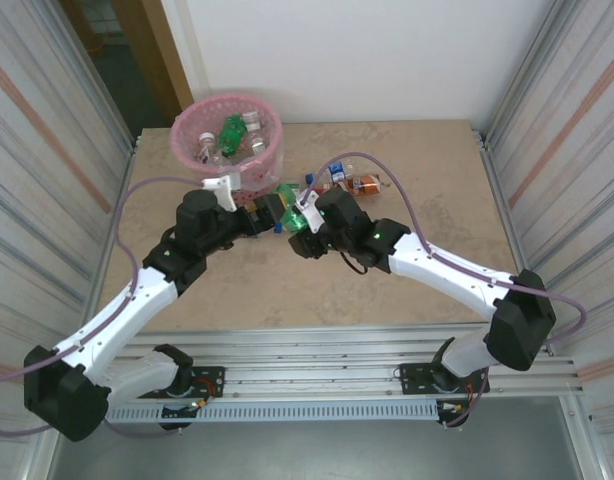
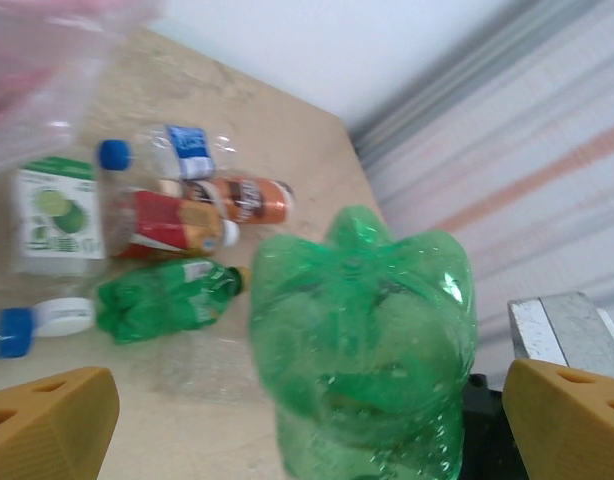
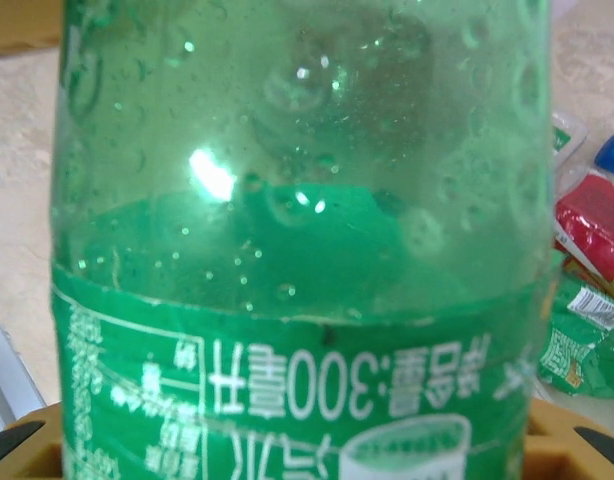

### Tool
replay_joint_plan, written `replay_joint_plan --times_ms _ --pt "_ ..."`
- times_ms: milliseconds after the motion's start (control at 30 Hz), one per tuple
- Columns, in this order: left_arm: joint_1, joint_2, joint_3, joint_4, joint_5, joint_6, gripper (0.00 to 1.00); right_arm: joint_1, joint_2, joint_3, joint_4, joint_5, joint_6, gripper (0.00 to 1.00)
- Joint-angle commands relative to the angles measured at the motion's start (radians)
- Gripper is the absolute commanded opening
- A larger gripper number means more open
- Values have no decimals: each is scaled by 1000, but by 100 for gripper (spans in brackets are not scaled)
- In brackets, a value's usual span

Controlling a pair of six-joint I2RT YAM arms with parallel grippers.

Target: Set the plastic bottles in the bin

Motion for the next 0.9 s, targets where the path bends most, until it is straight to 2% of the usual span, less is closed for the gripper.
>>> replay_joint_plan --times_ms 0,100,233,433,867 --pt "-17 45 66 45 99 71 99 -6 -41 -9 65 -47 26 37" --pt "-21 94 90 85 142 64 96 -8 -51 -10 78 -69 28 37" --pt "-25 148 123 106 185 53 86 -12 -63 -13 92 -81 32 37" --pt "-24 172 119 127 177 31 78 -33 -91 -36 132 -100 58 37" --pt "-24 212 127 197 199 -9 74 -60 -100 -59 198 -215 79 39"
